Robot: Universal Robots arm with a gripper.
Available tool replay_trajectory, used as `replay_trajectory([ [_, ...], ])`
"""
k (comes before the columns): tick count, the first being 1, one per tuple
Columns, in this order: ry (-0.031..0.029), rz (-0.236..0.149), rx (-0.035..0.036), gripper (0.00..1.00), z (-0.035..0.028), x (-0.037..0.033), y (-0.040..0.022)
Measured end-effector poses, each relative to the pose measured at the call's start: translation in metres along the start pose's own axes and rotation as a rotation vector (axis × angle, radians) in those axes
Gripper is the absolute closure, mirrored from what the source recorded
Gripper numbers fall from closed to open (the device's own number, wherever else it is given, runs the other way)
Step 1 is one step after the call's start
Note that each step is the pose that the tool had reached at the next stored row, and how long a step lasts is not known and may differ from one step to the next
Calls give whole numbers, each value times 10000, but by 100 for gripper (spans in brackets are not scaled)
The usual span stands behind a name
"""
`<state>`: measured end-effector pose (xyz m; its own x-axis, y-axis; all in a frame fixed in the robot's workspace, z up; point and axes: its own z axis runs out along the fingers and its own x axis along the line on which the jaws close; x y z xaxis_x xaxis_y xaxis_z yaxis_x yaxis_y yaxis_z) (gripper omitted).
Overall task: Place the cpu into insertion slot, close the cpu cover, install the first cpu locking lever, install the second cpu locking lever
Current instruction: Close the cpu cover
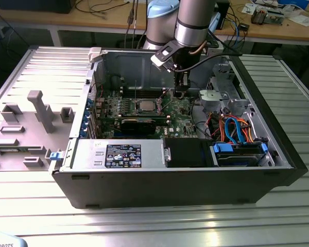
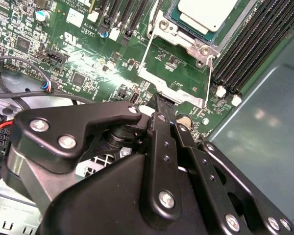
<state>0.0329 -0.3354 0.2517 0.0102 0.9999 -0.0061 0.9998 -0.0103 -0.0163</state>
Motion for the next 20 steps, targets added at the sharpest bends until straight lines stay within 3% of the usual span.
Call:
replay_trajectory([
  [20, 1, 1, 0, 89, 2, 0, -51],
])
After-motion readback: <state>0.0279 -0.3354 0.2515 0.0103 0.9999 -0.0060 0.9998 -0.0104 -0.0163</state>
